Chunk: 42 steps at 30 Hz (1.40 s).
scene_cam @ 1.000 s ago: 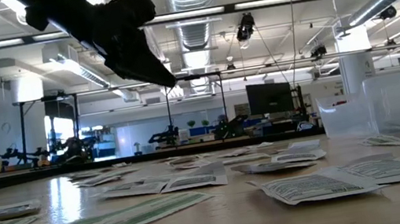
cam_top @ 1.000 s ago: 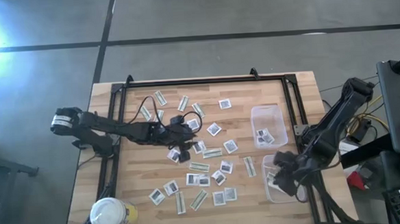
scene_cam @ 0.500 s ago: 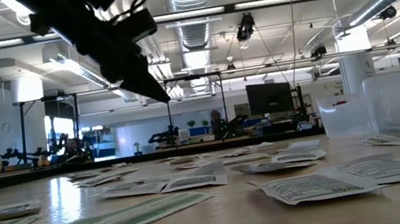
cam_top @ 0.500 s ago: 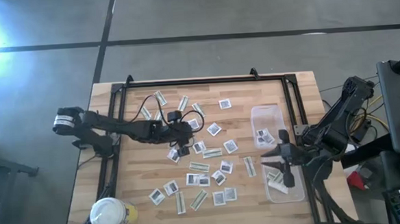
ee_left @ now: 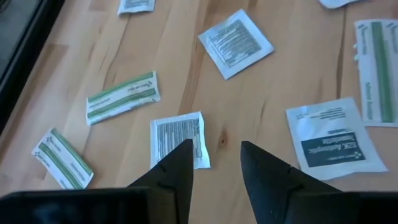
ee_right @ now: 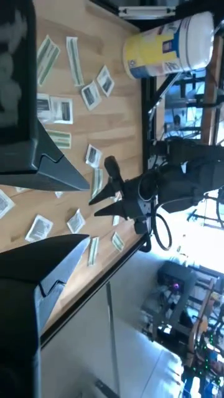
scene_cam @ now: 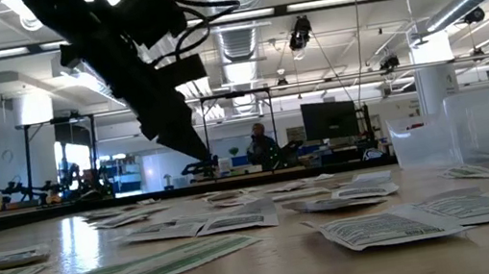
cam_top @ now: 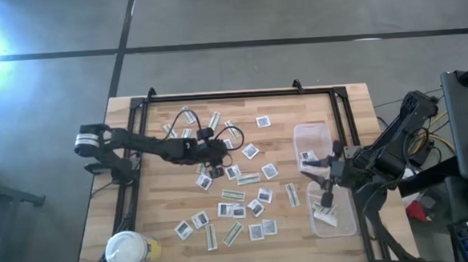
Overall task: Pick & Place First Aid Supplies
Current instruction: Put the towelette pack into the top bin
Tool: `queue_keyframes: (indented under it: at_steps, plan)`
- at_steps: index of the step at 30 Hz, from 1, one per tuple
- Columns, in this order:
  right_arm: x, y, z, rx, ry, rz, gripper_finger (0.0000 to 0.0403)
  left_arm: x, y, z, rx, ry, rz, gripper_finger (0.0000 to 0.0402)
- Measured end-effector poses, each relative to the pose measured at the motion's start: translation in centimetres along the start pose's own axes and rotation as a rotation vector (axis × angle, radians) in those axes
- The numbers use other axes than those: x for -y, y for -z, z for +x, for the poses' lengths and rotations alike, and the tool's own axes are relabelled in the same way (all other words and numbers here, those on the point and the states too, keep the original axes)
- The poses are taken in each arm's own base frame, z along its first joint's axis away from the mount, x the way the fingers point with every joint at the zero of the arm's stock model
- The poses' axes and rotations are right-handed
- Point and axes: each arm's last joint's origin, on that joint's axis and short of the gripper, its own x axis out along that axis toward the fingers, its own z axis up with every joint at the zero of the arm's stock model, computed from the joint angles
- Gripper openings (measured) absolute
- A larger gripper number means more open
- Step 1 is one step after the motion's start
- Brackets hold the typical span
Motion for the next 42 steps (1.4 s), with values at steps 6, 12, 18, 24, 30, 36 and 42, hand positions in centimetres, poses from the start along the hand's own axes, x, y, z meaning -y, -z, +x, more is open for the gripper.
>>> queue_keyframes:
  at_steps: [6,12,18,24,30,36,42]
  plan:
    - [-0.6,0.5,0.9,-0.017,0.03,-0.02,0.0105,0.0,0.2,0.4,-0.012,-0.002,0.027,0.0159]
    - [-1.5,1.2,1.6,-0.038,0.049,-0.062,0.0097,-0.3,0.1,1.0,-0.001,-0.027,0.035,0.0175]
    - [-2.0,1.6,2.0,-0.049,0.057,-0.083,0.0093,-0.4,0.4,2.4,-0.012,-0.035,0.035,0.017]
    - [-2.1,1.7,2.1,-0.05,0.06,-0.077,0.0099,-0.2,0.7,3.9,-0.008,-0.039,0.042,0.017]
    - [-2.0,1.7,2.1,-0.05,0.061,-0.056,0.0096,-0.2,1.4,5.1,-0.043,-0.044,0.064,0.0167]
    - [-2.0,1.6,2.1,-0.049,0.061,-0.054,0.0085,-0.4,1.8,6.2,-0.049,-0.061,0.053,0.0167]
    - [-2.0,1.6,2.1,-0.049,0.061,-0.054,0.0076,-0.9,2.0,6.6,-0.06,-0.065,0.039,0.0159]
